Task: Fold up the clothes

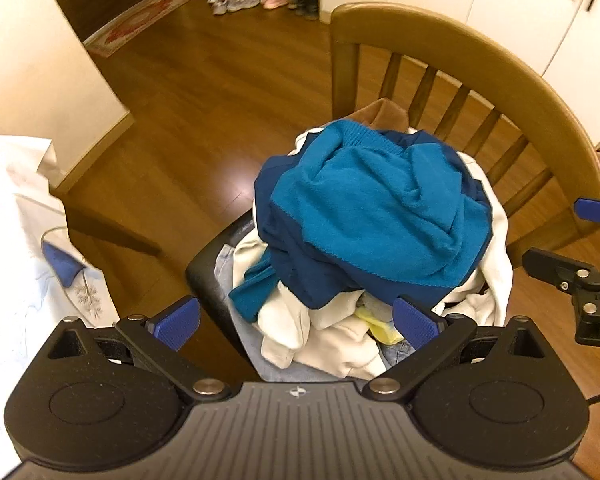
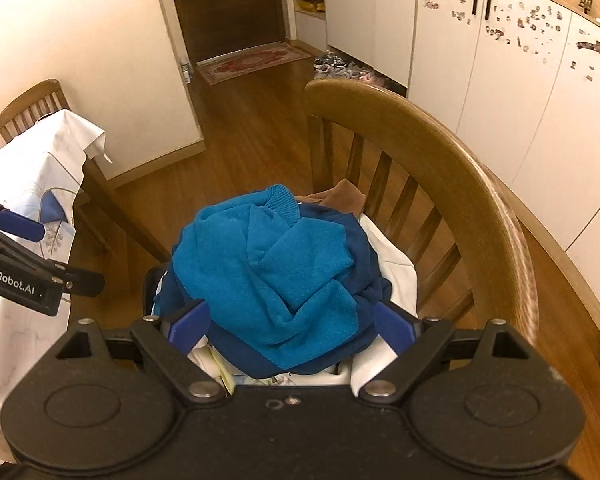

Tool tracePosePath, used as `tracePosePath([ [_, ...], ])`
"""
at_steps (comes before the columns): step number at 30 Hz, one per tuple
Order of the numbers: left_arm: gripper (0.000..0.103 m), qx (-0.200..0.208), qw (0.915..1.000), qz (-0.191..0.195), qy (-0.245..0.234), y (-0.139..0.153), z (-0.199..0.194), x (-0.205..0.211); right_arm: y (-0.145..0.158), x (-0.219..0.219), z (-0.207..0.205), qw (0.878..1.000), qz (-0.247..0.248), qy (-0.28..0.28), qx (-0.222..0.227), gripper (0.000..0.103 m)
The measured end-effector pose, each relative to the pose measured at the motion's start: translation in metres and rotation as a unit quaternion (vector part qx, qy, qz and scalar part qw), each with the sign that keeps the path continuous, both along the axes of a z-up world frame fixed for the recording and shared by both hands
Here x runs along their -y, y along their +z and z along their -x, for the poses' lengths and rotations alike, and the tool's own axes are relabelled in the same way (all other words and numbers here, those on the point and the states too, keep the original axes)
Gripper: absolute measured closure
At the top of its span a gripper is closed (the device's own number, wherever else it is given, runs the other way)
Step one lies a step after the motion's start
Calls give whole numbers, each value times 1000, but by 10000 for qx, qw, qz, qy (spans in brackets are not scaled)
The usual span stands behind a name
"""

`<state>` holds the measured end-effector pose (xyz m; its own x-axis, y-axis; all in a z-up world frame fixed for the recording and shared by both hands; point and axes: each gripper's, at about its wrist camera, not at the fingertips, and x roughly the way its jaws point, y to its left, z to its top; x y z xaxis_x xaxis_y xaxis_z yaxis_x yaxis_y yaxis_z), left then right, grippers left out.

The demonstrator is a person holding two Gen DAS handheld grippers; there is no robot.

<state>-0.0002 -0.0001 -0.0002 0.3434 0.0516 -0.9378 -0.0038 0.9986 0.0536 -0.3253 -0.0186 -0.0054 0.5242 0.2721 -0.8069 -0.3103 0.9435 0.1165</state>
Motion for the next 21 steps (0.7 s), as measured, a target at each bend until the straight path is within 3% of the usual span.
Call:
tracePosePath([
  [7,0,-12,9999,8,121,-1,1,1,-3,-5,9,10000,24,44,36,0],
  [21,0,-47,9996,22,283,-2,1,1,-11,8,-15,9997,-33,145,-199,0],
])
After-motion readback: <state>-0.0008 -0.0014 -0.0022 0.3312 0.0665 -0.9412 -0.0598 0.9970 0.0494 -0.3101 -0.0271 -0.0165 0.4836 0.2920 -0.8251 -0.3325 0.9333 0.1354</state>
